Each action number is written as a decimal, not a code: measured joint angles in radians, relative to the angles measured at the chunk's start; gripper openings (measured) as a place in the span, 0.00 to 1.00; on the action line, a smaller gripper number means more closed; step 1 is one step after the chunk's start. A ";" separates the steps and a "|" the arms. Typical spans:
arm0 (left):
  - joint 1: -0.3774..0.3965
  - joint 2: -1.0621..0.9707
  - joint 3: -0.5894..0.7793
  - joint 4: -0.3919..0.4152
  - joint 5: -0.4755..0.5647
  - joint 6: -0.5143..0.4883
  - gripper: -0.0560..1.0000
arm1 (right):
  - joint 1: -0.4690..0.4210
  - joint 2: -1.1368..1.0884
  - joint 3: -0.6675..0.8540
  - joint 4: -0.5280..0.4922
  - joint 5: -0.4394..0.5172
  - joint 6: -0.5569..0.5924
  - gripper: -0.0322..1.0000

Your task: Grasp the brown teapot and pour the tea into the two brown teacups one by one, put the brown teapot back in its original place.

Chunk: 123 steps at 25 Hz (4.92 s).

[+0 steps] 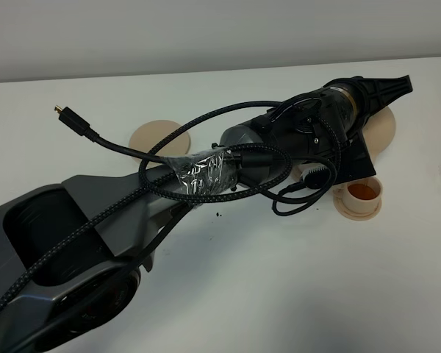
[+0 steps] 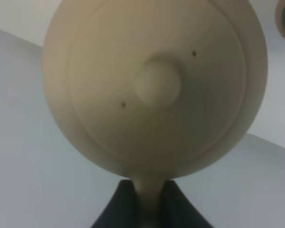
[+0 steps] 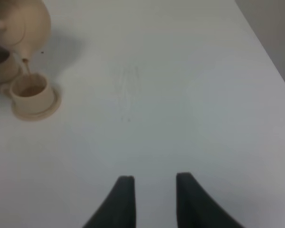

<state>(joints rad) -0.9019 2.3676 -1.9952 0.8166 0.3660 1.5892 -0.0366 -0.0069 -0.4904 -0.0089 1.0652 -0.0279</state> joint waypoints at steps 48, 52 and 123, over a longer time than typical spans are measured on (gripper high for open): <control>0.001 0.000 0.000 0.004 -0.057 0.099 0.20 | 0.000 0.000 0.000 0.000 0.000 0.000 0.27; 0.001 0.000 0.000 0.020 -0.062 0.099 0.20 | 0.000 0.000 0.000 0.000 0.000 0.000 0.27; 0.013 -0.095 0.000 -0.267 0.393 -0.174 0.20 | 0.000 0.000 0.000 0.000 0.000 0.000 0.27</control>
<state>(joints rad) -0.8887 2.2722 -1.9952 0.5495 0.7592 1.4155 -0.0366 -0.0069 -0.4904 -0.0089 1.0652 -0.0279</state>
